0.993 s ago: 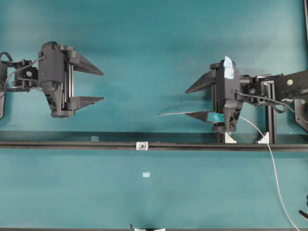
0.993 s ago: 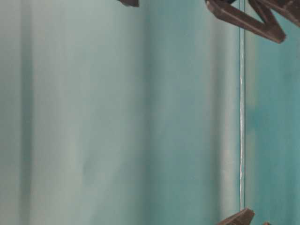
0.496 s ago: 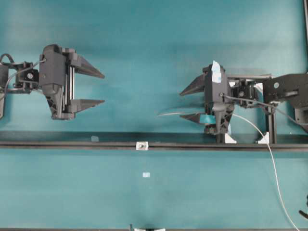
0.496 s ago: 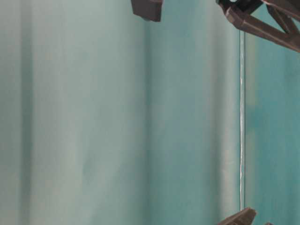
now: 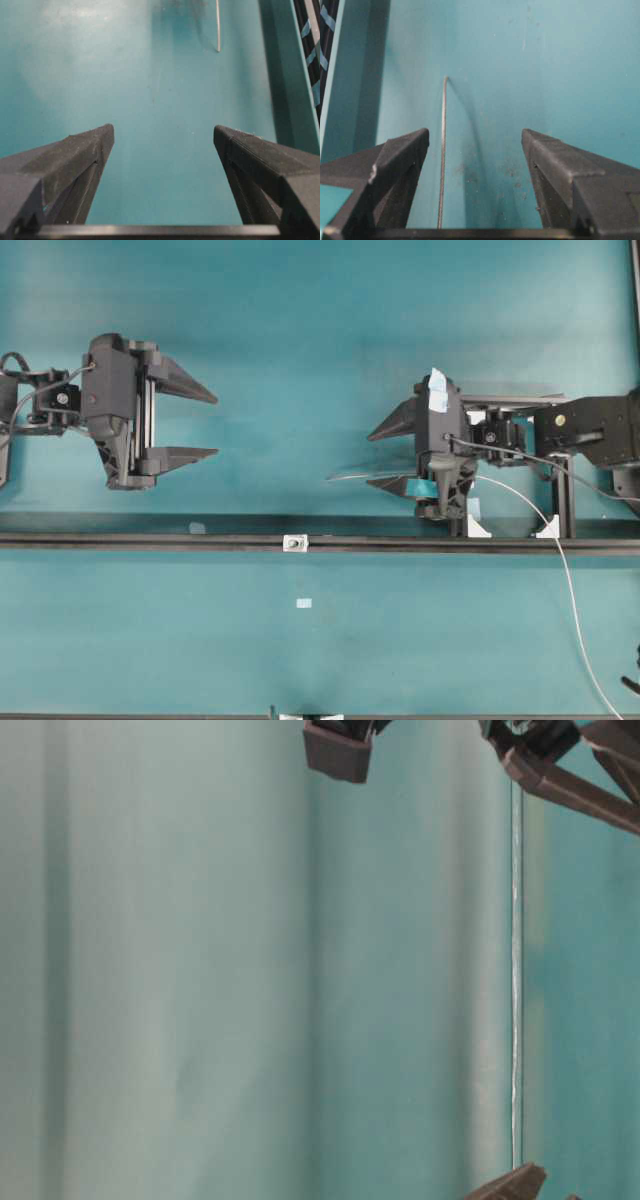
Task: Insert the wire through the hole in the metal fitting marked with a red label. (retake)
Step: 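Close the right gripper on the wire end and pull it from the holder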
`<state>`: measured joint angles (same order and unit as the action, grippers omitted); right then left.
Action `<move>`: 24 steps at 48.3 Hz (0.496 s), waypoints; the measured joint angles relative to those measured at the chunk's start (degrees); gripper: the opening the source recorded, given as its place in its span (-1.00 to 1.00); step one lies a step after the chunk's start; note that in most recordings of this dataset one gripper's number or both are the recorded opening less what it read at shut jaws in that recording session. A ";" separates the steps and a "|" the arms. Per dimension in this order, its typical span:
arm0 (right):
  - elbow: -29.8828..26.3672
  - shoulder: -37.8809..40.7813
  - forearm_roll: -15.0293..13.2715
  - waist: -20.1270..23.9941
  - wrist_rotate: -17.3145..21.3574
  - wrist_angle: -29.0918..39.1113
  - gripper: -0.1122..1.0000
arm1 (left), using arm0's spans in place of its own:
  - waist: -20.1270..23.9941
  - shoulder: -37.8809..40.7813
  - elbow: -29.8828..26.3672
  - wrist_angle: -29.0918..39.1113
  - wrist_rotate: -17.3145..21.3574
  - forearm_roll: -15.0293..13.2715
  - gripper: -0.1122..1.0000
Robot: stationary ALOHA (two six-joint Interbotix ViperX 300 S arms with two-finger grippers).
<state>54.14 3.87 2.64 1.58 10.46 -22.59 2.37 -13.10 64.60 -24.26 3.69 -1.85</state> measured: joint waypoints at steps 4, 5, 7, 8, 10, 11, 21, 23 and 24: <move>-0.35 0.88 -0.09 0.00 0.62 -0.18 0.64 | 0.00 -0.09 0.09 0.00 0.00 -0.09 0.41; -0.44 1.05 -0.09 -0.09 0.70 -0.18 0.64 | 0.00 0.00 0.00 0.00 0.00 0.00 0.40; -0.62 1.32 0.00 -0.26 0.97 -0.18 0.64 | 0.00 0.00 0.00 0.00 0.00 -0.09 0.41; -0.70 1.49 0.00 -0.35 1.14 -0.18 0.64 | 0.00 0.00 0.00 0.00 0.00 -0.09 0.41; -0.88 1.76 0.00 -0.53 1.49 -0.18 0.64 | 0.00 0.00 0.00 0.00 0.09 0.00 0.41; -0.88 1.85 0.00 -0.53 1.58 -0.18 0.65 | 0.00 0.00 0.09 0.00 0.00 -0.09 0.41; -1.05 2.02 0.00 -0.70 1.76 -0.26 0.64 | 0.00 -0.09 0.00 0.00 0.00 -0.09 0.40; -1.05 2.11 0.00 -0.79 1.67 -0.35 0.64 | -0.09 0.00 0.00 0.00 0.00 0.00 0.40; -1.05 2.02 0.00 -0.70 1.67 -0.35 0.64 | 0.00 0.00 0.09 0.00 0.00 -0.09 0.40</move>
<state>53.09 5.89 2.64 0.88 12.13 -22.94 2.37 -13.10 64.69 -24.26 3.69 -1.93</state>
